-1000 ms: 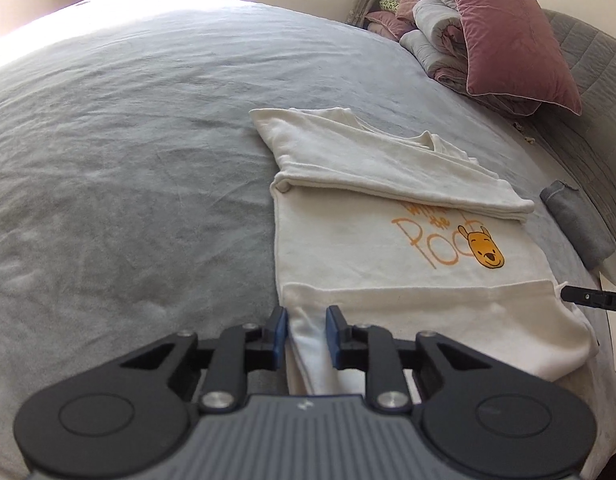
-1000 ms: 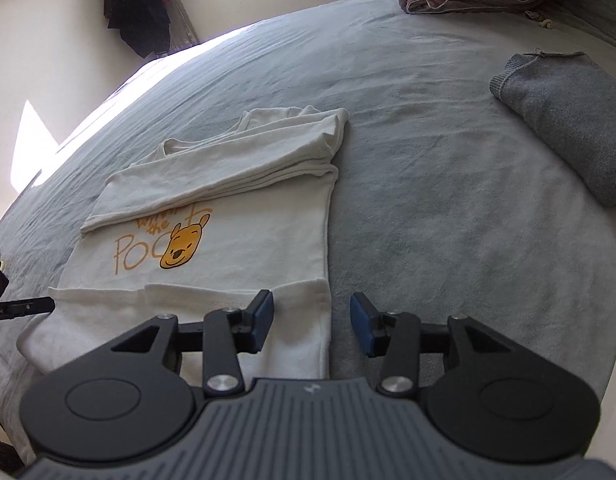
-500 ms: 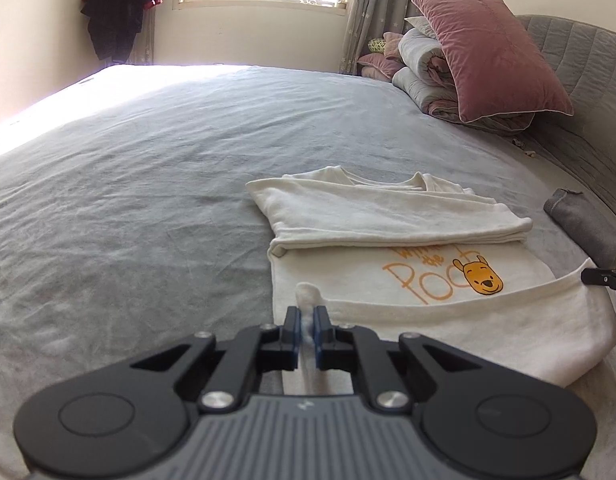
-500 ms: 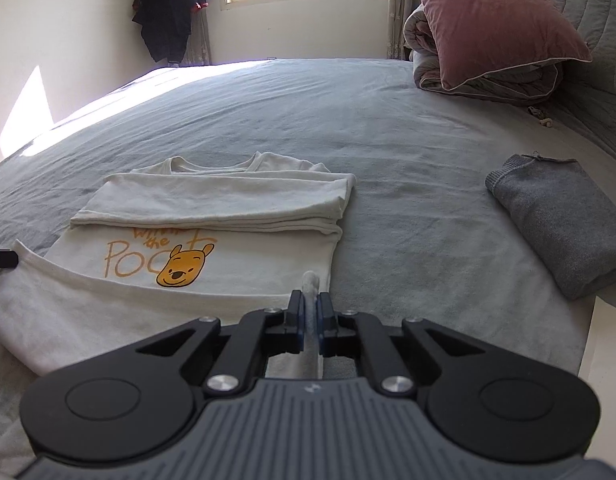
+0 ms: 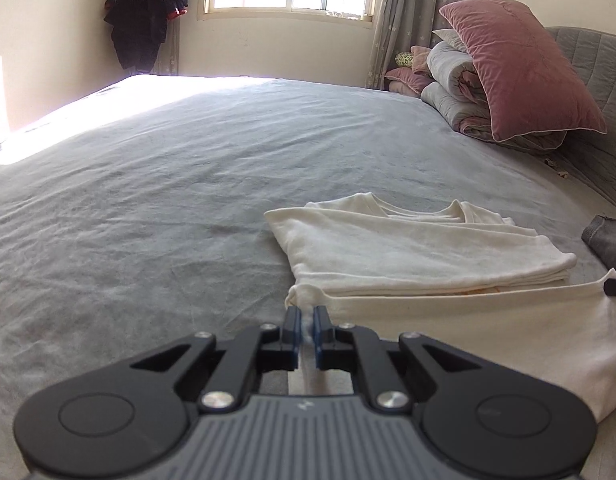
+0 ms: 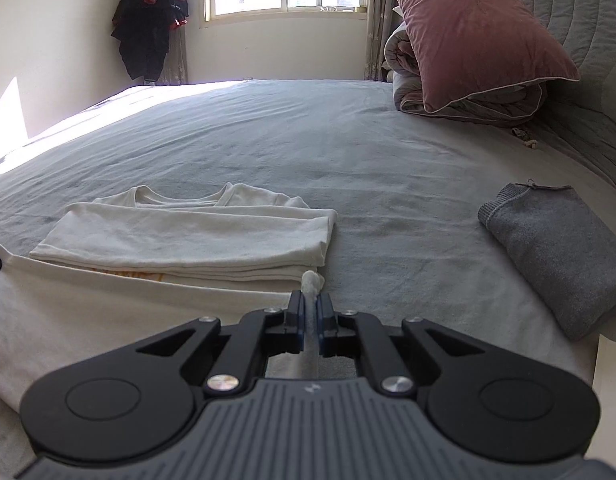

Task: Fold clothes
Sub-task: 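Fold the hem further toward the collar with both grippers and release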

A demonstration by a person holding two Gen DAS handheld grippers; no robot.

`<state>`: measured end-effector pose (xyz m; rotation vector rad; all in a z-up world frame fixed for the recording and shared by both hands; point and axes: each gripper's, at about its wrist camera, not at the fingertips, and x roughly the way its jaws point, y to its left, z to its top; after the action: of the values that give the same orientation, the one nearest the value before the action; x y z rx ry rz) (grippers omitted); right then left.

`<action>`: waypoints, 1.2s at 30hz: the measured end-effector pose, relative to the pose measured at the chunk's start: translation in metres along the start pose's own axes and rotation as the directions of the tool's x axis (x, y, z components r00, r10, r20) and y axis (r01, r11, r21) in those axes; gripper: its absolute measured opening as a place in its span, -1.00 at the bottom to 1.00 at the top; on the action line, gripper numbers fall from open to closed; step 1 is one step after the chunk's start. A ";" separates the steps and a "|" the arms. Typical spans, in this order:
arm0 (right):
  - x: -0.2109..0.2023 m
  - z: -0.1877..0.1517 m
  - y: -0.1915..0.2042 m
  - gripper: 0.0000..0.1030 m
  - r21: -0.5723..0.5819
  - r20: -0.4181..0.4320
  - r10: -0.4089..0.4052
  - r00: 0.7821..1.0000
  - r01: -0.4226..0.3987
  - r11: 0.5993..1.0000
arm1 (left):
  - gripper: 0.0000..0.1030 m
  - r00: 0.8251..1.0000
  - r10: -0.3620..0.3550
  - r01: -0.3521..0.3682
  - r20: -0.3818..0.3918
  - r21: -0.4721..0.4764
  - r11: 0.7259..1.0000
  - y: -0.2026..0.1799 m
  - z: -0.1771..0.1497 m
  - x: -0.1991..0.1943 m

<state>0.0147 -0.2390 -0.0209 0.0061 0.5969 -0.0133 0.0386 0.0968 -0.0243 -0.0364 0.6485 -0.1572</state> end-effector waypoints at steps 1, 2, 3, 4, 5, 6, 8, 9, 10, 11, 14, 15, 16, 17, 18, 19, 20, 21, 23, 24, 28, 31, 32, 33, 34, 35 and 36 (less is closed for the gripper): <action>0.003 0.001 0.001 -0.87 -0.001 0.004 -0.005 1.000 0.005 1.000 | -0.87 1.000 0.005 -0.005 0.004 -0.001 1.000 0.000 0.001 0.002; 0.006 0.002 0.001 -0.87 -0.001 0.007 -0.009 1.000 0.009 1.000 | -0.87 1.000 0.012 -0.012 0.008 0.000 1.000 -0.001 0.001 0.005; 0.010 0.003 0.002 -0.87 0.000 0.009 -0.012 1.000 0.012 1.000 | -0.87 1.000 0.020 -0.020 0.010 0.005 1.000 -0.002 0.000 0.008; 0.013 0.004 0.002 -0.87 0.001 0.011 -0.015 1.000 0.015 1.000 | -0.87 1.000 0.028 -0.028 0.009 0.011 1.000 -0.002 0.000 0.011; 0.017 0.004 0.002 -0.87 0.003 0.010 -0.016 1.000 0.016 1.000 | -0.87 0.999 0.035 -0.035 0.006 0.016 0.999 -0.002 -0.001 0.014; 0.021 0.004 0.003 -0.87 0.003 0.008 -0.019 1.000 0.019 1.000 | -0.87 0.999 0.042 -0.042 0.002 0.021 0.999 -0.003 -0.003 0.018; 0.029 0.003 0.003 -0.87 0.001 0.002 -0.024 1.000 0.024 1.000 | -0.87 0.999 0.053 -0.053 0.002 0.024 0.998 -0.003 -0.004 0.025; 0.033 0.002 0.004 -0.87 -0.001 -0.001 -0.026 1.000 0.026 1.000 | -0.87 0.998 0.058 -0.058 0.000 0.024 0.998 -0.003 -0.005 0.027; 0.037 0.001 0.004 -0.87 -0.003 -0.004 -0.029 1.000 0.029 1.000 | -0.86 0.998 0.062 -0.062 -0.004 0.024 0.998 -0.002 -0.006 0.031; 0.041 0.000 0.004 -0.87 -0.001 -0.009 -0.031 0.999 0.031 1.000 | -0.86 0.998 0.066 -0.065 -0.008 0.025 0.998 -0.002 -0.007 0.034; 0.051 -0.006 0.002 -0.87 0.014 -0.027 -0.031 0.999 0.032 0.999 | -0.86 0.997 0.075 -0.074 -0.014 0.037 0.997 -0.002 -0.011 0.040; 0.053 -0.008 0.001 -0.87 0.018 -0.031 -0.030 0.999 0.030 0.999 | -0.86 0.997 0.076 -0.076 -0.014 0.046 0.996 -0.003 -0.013 0.040; 0.054 -0.009 0.001 -0.87 0.021 -0.032 -0.028 0.999 0.029 0.999 | -0.85 0.997 0.078 -0.077 -0.014 0.055 0.995 -0.003 -0.014 0.041; 0.055 -0.010 0.000 -0.87 0.024 -0.032 -0.027 0.999 0.028 0.999 | -0.85 0.997 0.080 -0.079 -0.014 0.063 0.995 -0.004 -0.016 0.041; 0.055 -0.010 0.000 -0.87 0.025 -0.033 -0.028 0.999 0.029 0.999 | -0.85 0.997 0.082 -0.081 -0.014 0.070 0.994 -0.004 -0.016 0.040; 0.053 -0.010 0.001 -0.86 0.023 -0.034 -0.029 0.999 0.030 0.999 | -0.85 0.996 0.084 -0.082 -0.016 0.071 0.994 -0.004 -0.014 0.039; 0.052 -0.009 0.001 -0.84 0.021 -0.035 -0.031 0.999 0.031 0.999 | -0.84 0.996 0.086 -0.085 -0.018 0.064 0.994 -0.003 -0.012 0.037; 0.051 -0.007 0.001 -0.70 0.021 -0.039 -0.029 0.999 0.030 0.999 | -0.79 0.996 0.088 -0.087 -0.021 0.058 0.995 -0.002 -0.010 0.035; 0.046 -0.004 0.001 -0.51 0.022 -0.043 -0.033 0.999 0.034 0.999 | -0.77 0.996 0.089 -0.089 -0.005 0.037 0.995 0.001 -0.004 0.028; 0.043 -0.002 0.001 -0.44 0.023 -0.036 -0.032 0.999 0.033 0.999 | -0.77 0.996 0.089 -0.090 0.007 0.025 0.996 0.002 0.000 0.023; 0.028 0.003 0.005 -0.26 0.031 0.001 -0.008 1.000 0.008 0.999 | -0.77 0.997 0.065 -0.066 0.043 0.024 0.998 -0.002 0.010 0.014; 0.029 0.003 0.019 -0.26 0.025 -0.003 0.025 1.000 -0.025 0.999 | -0.77 0.999 0.013 -0.015 0.041 0.048 0.999 -0.016 0.008 0.020; 0.032 0.003 0.025 -0.26 0.021 -0.010 0.035 0.999 -0.034 0.999 | -0.77 0.999 -0.002 -0.001 0.041 0.066 0.998 -0.020 0.004 0.023; 0.034 0.002 0.029 -0.26 0.019 -0.020 0.044 0.999 -0.044 0.999 | -0.77 0.999 -0.011 0.008 0.039 0.083 0.997 -0.023 0.001 0.026; 0.037 0.000 0.031 -0.26 0.024 -0.034 0.049 0.998 -0.048 0.999 | -0.77 1.000 -0.012 0.009 0.028 0.095 0.995 -0.024 -0.004 0.031; 0.041 -0.002 0.032 -0.26 0.033 -0.051 0.050 0.997 -0.049 0.998 | -0.77 1.000 -0.006 0.004 0.012 0.099 0.995 -0.023 -0.009 0.035; 0.044 -0.004 0.030 -0.26 0.048 -0.060 0.051 0.997 -0.048 0.998 | -0.77 1.000 -0.003 0.002 0.006 0.102 0.995 -0.019 -0.012 0.037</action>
<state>0.0491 -0.2094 -0.0490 0.0667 0.6578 0.0209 0.0582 0.0719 -0.0544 0.0604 0.6338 -0.1922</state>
